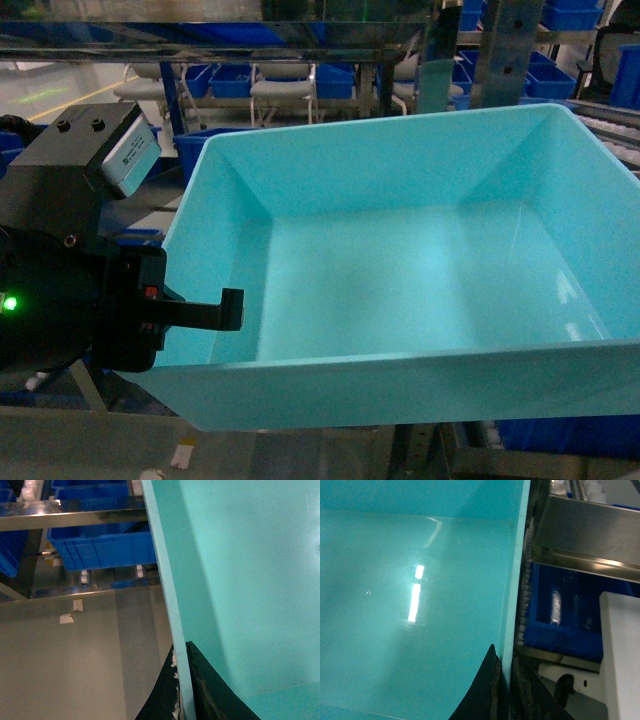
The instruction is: Organize blue bins on left shelf correctly
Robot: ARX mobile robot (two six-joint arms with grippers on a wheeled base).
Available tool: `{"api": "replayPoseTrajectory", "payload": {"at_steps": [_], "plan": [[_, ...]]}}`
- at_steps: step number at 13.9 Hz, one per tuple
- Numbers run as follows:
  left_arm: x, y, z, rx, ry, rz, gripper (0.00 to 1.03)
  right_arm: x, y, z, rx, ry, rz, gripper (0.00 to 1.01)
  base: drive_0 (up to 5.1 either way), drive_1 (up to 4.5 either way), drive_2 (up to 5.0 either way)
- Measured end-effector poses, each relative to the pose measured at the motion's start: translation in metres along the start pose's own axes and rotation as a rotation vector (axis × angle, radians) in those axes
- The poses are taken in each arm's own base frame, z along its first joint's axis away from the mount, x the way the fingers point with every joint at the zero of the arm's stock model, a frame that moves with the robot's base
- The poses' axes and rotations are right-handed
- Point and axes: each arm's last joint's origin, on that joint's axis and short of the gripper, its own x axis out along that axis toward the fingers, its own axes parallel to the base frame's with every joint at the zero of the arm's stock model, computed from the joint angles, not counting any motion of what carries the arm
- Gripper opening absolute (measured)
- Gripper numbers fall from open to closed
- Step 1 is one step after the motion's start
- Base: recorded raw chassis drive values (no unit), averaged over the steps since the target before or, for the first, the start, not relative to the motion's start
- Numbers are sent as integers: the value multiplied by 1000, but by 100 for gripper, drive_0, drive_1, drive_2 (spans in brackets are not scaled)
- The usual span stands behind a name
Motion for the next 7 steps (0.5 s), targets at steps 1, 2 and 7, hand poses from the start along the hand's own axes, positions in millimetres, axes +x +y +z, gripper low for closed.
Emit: {"api": "replayPoseTrajectory", "payload": {"at_steps": [1,2,7], "plan": [[0,0,0,0,-1,0,2,0,0,0,0,0,0,2,-455,404,58],[0,0,0,0,0,1,2,0,0,0,0,0,0,2,-455,404,58],[0,0,0,0,1,0,2,0,0,0,0,1,0,2,-447,413,40]]}}
